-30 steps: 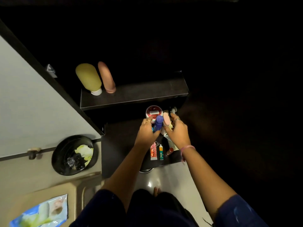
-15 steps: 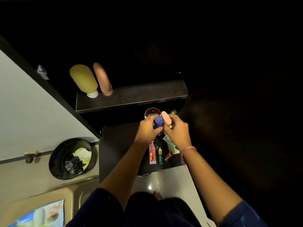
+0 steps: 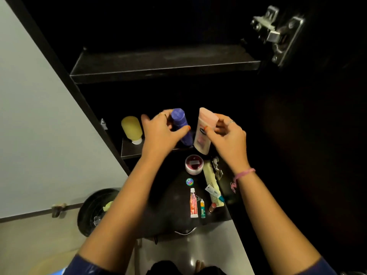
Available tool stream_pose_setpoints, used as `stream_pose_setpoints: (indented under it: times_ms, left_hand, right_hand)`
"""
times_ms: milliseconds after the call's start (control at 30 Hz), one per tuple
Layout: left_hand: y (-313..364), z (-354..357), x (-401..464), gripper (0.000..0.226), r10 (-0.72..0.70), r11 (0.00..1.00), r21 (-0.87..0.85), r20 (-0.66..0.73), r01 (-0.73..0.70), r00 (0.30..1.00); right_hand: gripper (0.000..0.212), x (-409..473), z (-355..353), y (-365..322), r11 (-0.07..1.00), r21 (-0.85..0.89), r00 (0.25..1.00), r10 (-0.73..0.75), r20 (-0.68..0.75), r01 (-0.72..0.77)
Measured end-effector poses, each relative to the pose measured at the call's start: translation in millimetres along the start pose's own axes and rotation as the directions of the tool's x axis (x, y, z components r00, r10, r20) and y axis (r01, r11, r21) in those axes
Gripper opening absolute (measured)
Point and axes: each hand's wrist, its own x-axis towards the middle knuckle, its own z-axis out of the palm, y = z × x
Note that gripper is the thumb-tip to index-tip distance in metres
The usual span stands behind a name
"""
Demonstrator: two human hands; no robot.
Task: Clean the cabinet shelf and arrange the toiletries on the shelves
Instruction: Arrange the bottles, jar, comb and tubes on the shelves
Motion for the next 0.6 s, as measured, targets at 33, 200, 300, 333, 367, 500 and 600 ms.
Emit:
stream_pose_setpoints:
  times_ms: [33, 200, 300, 333, 367, 500, 600]
  left_hand:
    - [-1.7, -3.0, 9.1, 0.047, -0.008, 1.0, 0.018, -0.01, 0.008, 1.0]
    - [-17.2, -0.7, 36.3, 0.044, -0.133, 0.978, 0.161, -0.016, 0.134, 0.991]
    - [-17.1, -0.5, 42.4, 0.041, -0.144, 0.956, 0.255, -0.025, 0.146, 0.989]
    - [-16.6, -1.5, 44.2, 0.041, -0.154, 0.945, 0.288, -0.029, 0.156, 0.988]
    - [-15.9, -2.5, 45.7, 0.041, -0.157, 0.937, 0.311, -0.033, 0.16, 0.987]
    - [-16.4, -5.4, 47.7, 0.041, -0.157, 0.929, 0.333, -0.046, 0.164, 0.986]
    - [-15.8, -6.2, 45.2, 0.044, -0.156, 0.922, 0.35, -0.058, 0.166, 0.986]
  right_hand:
    - [0.033, 8.5, 5.1, -0.2, 1.0, 0.011, 1.0, 0.0, -0.009, 0.0]
    - [0.024, 37.3, 32.2, 5.4, 0.997, -0.063, 0.999, -0.034, -0.005, 0.034]
    - [0.023, 45.0, 42.5, 8.9, 0.994, -0.105, 0.999, -0.042, 0.011, 0.043]
    - [0.024, 46.8, 45.1, 9.6, 0.992, -0.119, 0.999, -0.044, 0.014, 0.045]
    - [0.025, 48.6, 47.0, 10.6, 0.99, -0.133, 0.999, -0.044, 0.015, 0.045]
    - [0.025, 51.3, 47.9, 11.4, 0.984, -0.167, 0.998, -0.056, 0.038, 0.062]
    - [0.021, 50.8, 46.2, 12.1, 0.98, -0.177, 0.994, -0.078, 0.074, 0.09]
